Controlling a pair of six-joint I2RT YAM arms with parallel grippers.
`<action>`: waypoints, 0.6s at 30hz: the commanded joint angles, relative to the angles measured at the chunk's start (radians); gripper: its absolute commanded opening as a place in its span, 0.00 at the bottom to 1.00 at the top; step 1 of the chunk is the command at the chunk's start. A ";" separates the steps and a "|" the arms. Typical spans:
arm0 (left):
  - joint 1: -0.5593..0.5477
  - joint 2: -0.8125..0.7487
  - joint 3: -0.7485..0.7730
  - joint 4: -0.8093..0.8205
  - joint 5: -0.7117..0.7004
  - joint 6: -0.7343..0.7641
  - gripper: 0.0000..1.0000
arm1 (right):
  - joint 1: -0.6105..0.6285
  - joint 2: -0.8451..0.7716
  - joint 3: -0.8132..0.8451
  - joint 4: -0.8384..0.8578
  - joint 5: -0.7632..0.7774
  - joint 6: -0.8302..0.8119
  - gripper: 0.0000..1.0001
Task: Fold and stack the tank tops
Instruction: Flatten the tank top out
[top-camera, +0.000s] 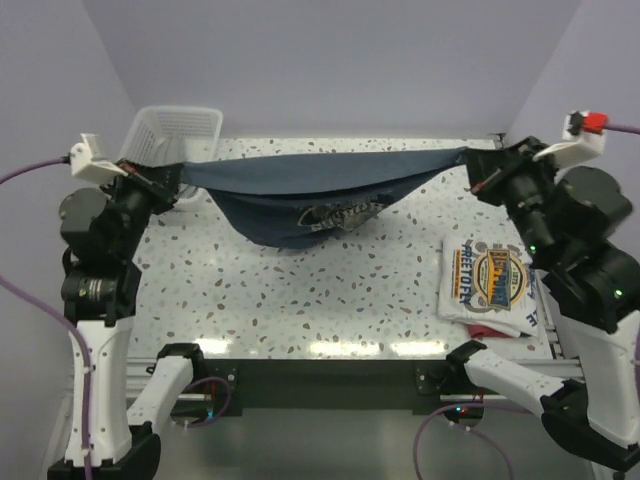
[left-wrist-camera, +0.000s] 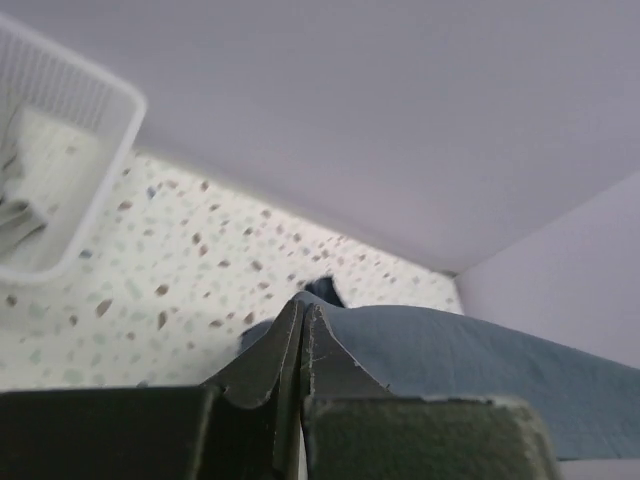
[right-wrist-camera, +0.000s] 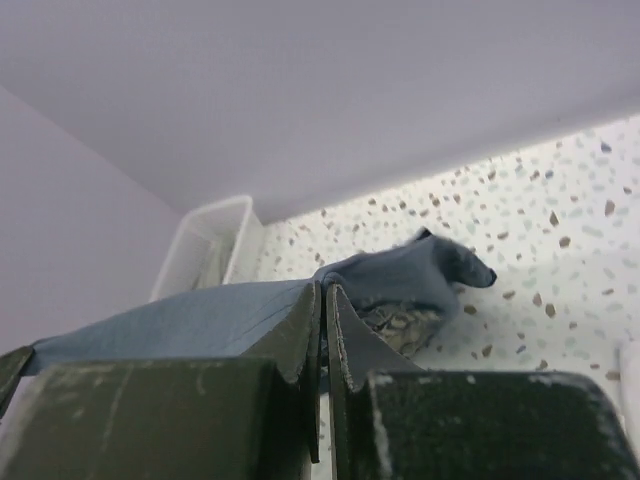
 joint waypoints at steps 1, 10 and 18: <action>0.007 -0.086 0.145 0.063 0.054 -0.103 0.00 | -0.003 -0.008 0.173 -0.077 0.018 -0.061 0.00; 0.007 -0.044 0.532 0.063 0.071 -0.151 0.00 | -0.003 0.007 0.538 -0.092 -0.037 -0.124 0.00; 0.005 0.091 0.556 0.130 0.066 -0.177 0.00 | -0.002 0.082 0.479 0.009 -0.034 -0.162 0.00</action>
